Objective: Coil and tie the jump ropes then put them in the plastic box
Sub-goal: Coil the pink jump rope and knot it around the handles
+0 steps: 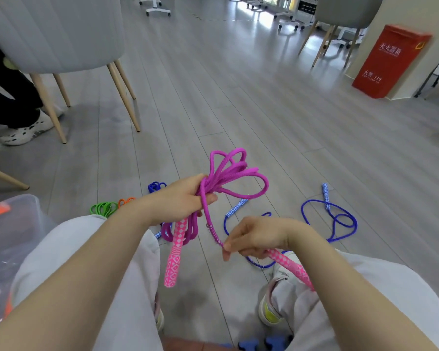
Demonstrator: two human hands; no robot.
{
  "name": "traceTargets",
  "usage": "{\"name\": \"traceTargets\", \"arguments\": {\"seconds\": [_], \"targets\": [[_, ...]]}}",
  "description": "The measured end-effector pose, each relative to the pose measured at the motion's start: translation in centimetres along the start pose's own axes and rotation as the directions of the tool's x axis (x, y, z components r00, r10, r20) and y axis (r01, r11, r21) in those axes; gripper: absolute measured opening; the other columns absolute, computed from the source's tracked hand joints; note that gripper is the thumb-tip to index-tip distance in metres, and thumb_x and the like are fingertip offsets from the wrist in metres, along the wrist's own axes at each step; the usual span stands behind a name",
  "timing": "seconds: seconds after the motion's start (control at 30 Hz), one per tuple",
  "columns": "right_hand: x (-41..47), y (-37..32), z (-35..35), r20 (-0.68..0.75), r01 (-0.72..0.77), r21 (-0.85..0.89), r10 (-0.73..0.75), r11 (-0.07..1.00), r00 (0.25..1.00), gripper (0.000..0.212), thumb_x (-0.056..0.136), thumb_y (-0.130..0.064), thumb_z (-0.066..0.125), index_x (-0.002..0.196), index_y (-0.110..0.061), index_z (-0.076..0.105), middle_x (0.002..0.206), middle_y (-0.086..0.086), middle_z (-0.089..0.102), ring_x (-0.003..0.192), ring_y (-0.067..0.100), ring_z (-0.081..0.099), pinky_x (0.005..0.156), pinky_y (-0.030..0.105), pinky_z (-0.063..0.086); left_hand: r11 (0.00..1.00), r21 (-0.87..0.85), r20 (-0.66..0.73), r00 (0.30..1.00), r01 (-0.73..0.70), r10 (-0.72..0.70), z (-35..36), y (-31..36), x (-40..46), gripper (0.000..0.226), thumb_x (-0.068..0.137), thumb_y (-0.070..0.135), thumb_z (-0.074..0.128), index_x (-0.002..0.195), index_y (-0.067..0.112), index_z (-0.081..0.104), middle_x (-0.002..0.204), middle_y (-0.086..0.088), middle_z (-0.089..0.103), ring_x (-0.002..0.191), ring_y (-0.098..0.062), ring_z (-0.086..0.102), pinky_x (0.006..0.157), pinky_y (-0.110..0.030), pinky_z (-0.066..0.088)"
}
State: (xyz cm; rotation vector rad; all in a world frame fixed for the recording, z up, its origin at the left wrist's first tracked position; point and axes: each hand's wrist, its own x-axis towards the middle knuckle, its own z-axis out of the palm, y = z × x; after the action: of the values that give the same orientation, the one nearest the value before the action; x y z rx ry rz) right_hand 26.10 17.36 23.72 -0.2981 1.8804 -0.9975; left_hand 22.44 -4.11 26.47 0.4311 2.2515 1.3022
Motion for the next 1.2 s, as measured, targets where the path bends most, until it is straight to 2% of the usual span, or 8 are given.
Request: {"name": "traceTargets", "arguments": {"seconds": [0.13, 0.23, 0.33, 0.43, 0.57, 0.63, 0.9, 1.2], "targets": [[1.7, 1.7, -0.7, -0.324, -0.034, -0.028, 0.023, 0.999, 0.946, 0.015, 0.095, -0.032, 0.058, 0.096, -0.021, 0.069, 0.068, -0.006, 0.042, 0.052, 0.007, 0.034, 0.051, 0.022, 0.035, 0.962, 0.268, 0.212, 0.977, -0.052, -0.006, 0.8, 0.2, -1.1, 0.017, 0.098, 0.024, 0.054, 0.115, 0.026, 0.054, 0.090, -0.001, 0.056, 0.075, -0.009, 0.054, 0.075, -0.030, 0.053], [2.9, 2.9, -1.6, -0.478, -0.026, 0.028, 0.036, 0.999, 0.877, 0.023, 0.094, -0.010, 0.061, 0.117, -0.008, 0.062, 0.080, -0.005, 0.054, 0.069, 0.002, 0.048, 0.074, 0.022, 0.053, 0.897, 0.416, 0.335, 0.942, -0.146, -0.002, 1.8, -0.4, -1.2, 0.025, 0.097, 0.023, 0.053, 0.122, 0.025, 0.052, 0.099, 0.000, 0.061, 0.082, -0.013, 0.054, 0.081, -0.031, 0.049], [3.6, 2.8, -2.1, -0.562, 0.076, -0.123, -0.132, 0.990, 0.816, 0.012, 0.089, -0.022, 0.070, 0.095, -0.012, 0.075, 0.079, 0.000, 0.072, 0.069, 0.003, 0.061, 0.066, 0.017, 0.052, 0.846, 0.488, 0.436, 0.900, -0.214, -0.024, 2.8, -0.8, -1.5, 0.031, 0.099, 0.028, 0.049, 0.129, 0.031, 0.047, 0.118, 0.005, 0.061, 0.106, -0.016, 0.057, 0.094, -0.037, 0.047], [3.4, 2.4, -2.3, -0.648, 0.159, -0.119, -0.198, 0.980, 0.736, 0.002, 0.085, -0.021, 0.075, 0.085, -0.023, 0.074, 0.069, -0.016, 0.070, 0.066, -0.007, 0.062, 0.066, 0.013, 0.046, 0.770, 0.601, 0.389, 0.920, -0.214, -0.048, 3.3, -1.0, -1.7, 0.034, 0.099, 0.023, 0.045, 0.133, 0.028, 0.040, 0.115, 0.000, 0.059, 0.099, -0.021, 0.057, 0.086, -0.033, 0.048], [3.3, 1.4, -2.3, -0.779, 0.239, -0.134, -0.251, 0.962, 0.575, 0.009, 0.081, -0.023, 0.078, 0.087, -0.025, 0.073, 0.072, -0.012, 0.070, 0.067, -0.003, 0.063, 0.065, 0.014, 0.049, 0.410, 0.889, 0.224, 0.975, -0.206, 0.004, 4.8, -1.3, -2.0, 0.077, 0.094, 0.010, 0.044, 0.153, 0.028, -0.002, 0.125, 0.000, 0.056, 0.099, -0.028, 0.062, 0.078, -0.042, 0.053], [3.1, 0.7, -2.2, -0.796, 0.279, -0.128, -0.266, 0.952, 0.544, 0.011, 0.080, -0.021, 0.079, 0.084, -0.029, 0.073, 0.069, -0.014, 0.070, 0.066, -0.003, 0.064, 0.063, 0.012, 0.048, 0.341, 0.921, 0.177, 0.982, -0.187, 0.061, 5.5, -1.3, -1.9, 0.081, 0.092, 0.006, 0.047, 0.153, 0.023, -0.003, 0.115, -0.002, 0.058, 0.090, -0.029, 0.063, 0.072, -0.041, 0.054], [1.2, -0.5, -3.9, -0.821, 0.397, -0.056, -0.269, 0.916, 0.504, 0.012, 0.079, -0.009, 0.078, 0.086, -0.016, 0.074, 0.071, -0.007, 0.069, 0.062, -0.001, 0.060, 0.064, 0.015, 0.049, 0.486, 0.871, -0.051, 0.970, -0.072, 0.236, 5.4, -0.8, -1.3, 0.026, 0.098, 0.018, 0.044, 0.118, 0.015, 0.028, 0.076, 0.004, 0.045, 0.066, -0.025, 0.053, 0.056, -0.034, 0.040], [1.2, -0.1, -5.1, -0.832, 0.316, -0.054, -0.217, 0.947, 0.510, 0.010, 0.078, -0.015, 0.080, 0.086, -0.019, 0.075, 0.080, 0.011, 0.073, 0.072, 0.013, 0.061, 0.069, 0.033, 0.053, 0.793, 0.581, -0.216, 0.905, -0.183, 0.367, 4.1, -0.1, -1.7, 0.024, 0.085, 0.040, 0.068, 0.106, 0.029, 0.061, 0.090, 0.010, 0.070, 0.081, -0.012, 0.062, 0.069, -0.032, 0.047]]}}
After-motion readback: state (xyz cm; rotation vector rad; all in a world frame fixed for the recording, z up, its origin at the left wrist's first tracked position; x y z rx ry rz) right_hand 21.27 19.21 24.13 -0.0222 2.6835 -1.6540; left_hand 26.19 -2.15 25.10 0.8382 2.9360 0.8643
